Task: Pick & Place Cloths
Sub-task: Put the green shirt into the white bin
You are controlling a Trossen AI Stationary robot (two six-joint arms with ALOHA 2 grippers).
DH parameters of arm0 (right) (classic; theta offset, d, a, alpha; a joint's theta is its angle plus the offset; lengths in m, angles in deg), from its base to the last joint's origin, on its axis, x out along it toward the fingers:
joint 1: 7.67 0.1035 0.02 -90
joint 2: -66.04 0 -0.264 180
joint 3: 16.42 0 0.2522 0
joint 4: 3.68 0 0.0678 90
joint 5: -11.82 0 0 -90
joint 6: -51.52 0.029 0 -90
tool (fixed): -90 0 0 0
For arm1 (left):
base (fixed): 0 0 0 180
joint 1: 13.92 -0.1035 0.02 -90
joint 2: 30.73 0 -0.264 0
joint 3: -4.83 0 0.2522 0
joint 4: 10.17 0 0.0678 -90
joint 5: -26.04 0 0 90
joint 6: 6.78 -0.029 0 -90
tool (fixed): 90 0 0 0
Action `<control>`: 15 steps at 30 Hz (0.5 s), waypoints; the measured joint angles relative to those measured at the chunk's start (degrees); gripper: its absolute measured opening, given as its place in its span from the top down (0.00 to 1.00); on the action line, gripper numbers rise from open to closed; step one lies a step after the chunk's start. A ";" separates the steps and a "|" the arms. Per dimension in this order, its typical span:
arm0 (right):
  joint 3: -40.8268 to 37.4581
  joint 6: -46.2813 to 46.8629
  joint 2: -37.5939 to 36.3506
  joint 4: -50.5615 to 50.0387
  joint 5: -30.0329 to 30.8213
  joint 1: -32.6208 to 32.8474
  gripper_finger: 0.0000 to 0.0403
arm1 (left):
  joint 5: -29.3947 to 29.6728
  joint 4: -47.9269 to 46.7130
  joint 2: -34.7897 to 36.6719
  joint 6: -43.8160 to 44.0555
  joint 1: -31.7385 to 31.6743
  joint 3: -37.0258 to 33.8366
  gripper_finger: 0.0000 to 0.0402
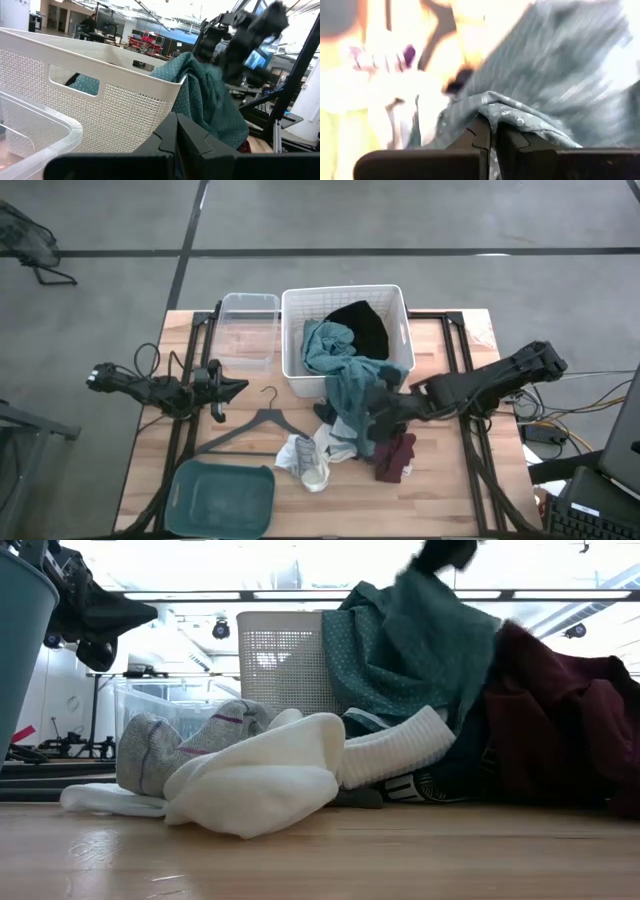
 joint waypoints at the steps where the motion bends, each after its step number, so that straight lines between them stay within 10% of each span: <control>1: 2.21 -1.25 0.00 -1.00 1.17 -0.03 0.98 | -0.01 0.02 0.01 0.01 -0.01 0.00 0.98; 15: 29.94 -18.02 0.08 -7.70 8.25 -11.09 0.98 | -0.02 0.00 0.01 0.00 -0.02 0.00 0.98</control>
